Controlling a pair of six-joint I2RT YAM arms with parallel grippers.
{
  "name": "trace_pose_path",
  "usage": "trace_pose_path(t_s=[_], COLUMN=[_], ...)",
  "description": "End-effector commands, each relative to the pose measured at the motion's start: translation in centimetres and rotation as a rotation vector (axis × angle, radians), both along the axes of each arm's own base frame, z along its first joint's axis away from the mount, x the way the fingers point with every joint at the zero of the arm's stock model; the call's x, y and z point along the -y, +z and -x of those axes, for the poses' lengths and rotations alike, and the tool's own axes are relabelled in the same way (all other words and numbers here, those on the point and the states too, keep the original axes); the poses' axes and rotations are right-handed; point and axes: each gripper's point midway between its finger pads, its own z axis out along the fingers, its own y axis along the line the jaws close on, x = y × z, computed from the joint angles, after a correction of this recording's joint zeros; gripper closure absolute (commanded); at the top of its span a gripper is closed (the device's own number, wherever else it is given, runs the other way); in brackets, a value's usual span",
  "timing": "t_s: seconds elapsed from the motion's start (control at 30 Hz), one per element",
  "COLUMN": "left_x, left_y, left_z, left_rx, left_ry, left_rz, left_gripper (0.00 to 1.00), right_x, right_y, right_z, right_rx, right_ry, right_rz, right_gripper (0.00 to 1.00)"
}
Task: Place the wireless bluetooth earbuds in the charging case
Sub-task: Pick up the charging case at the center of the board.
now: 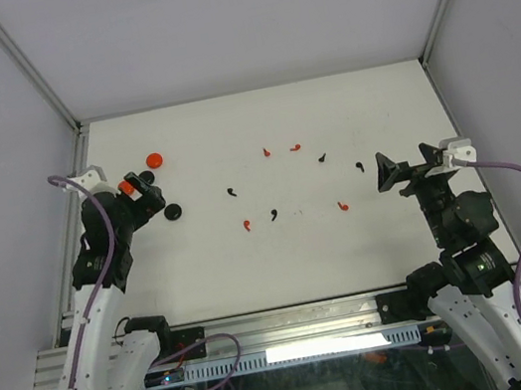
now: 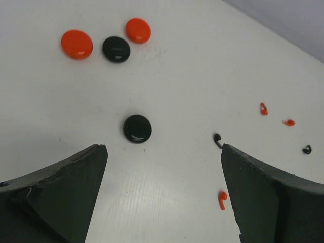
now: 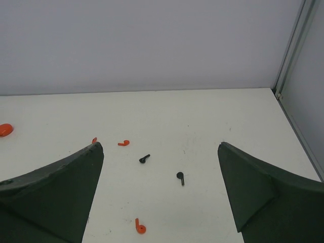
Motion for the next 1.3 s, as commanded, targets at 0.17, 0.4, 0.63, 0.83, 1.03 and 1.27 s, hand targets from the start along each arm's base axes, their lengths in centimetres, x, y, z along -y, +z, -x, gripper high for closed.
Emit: trace_pose_path(t_s=[0.17,0.4,0.63,0.83,1.03,1.27], left_x=[-1.3,-0.7,-0.3,0.4,1.5,2.4], left_y=[-7.5,-12.6,-15.5,-17.7,-18.6,-19.5], left_z=[-2.8,-5.9,-7.8,-8.8,-8.8,-8.0], left_rx=[-0.386,-0.571,-0.660,-0.723,-0.768,-0.809], left_ry=[0.090,0.064,0.054,0.023,-0.014,-0.051], left_rz=[-0.046,-0.072,-0.086,-0.128,-0.177,-0.233], left_gripper=[0.01,0.01,0.05,0.17,0.28,0.45], right_x=[-0.4,-0.8,-0.7,-0.8,-0.8,-0.8], right_y=[2.1,2.0,2.2,2.3,2.4,2.5], right_z=[0.8,0.9,1.1,1.2,1.3,1.5], right_rx=[0.094,0.100,0.113,0.119,0.124,0.124], right_ry=[0.036,0.056,0.054,0.058,0.060,0.067], right_rz=[-0.049,-0.054,-0.055,-0.056,-0.057,-0.058], right_gripper=[0.01,0.01,0.01,0.01,0.01,0.01])
